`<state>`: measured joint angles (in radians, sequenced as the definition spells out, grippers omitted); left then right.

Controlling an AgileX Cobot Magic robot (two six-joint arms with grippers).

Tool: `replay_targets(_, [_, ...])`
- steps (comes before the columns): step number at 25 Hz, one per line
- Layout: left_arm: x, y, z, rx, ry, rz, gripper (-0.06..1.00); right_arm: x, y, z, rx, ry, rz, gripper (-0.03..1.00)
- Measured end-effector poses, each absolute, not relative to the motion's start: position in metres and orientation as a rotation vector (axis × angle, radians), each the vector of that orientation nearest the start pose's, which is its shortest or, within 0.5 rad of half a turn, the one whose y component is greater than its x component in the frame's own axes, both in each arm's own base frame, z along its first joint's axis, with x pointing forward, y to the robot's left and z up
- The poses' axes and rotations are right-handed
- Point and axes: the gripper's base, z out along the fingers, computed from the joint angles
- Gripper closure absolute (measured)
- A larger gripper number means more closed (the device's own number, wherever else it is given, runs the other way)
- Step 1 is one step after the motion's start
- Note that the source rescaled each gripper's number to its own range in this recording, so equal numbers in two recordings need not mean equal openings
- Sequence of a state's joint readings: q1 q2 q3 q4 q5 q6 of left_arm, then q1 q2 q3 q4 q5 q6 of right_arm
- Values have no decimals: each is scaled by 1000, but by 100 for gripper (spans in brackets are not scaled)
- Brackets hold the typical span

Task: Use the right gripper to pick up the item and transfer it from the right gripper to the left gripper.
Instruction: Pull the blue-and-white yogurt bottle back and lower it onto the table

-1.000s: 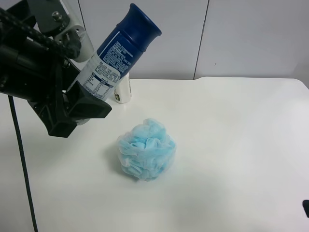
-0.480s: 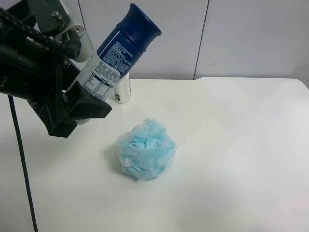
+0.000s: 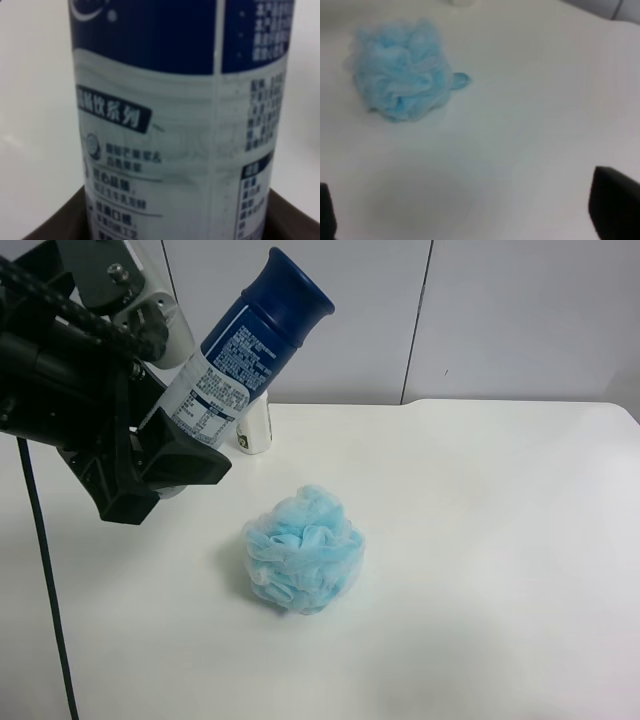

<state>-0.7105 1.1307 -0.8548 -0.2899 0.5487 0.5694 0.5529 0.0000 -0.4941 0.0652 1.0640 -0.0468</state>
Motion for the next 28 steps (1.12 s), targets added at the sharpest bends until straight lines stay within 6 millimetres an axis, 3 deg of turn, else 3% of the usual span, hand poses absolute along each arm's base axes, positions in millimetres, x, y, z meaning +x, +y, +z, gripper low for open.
replay_targets(9, [168,-162,310,1199,1973,-376,94,-6,4,275,-307,2033,208,-3])
replay_targets(17, [171,-158,309,1107,2039,-358,94,-6,4,275,-236,2040,165,-3])
replay_targets(21, [187,-142,303,917,2175,-311,94,-6,4,275,-234,2040,164,-3])
replay_targets(28, [232,-94,271,621,2446,-177,94,-6,4,275,-234,2040,164,-3])
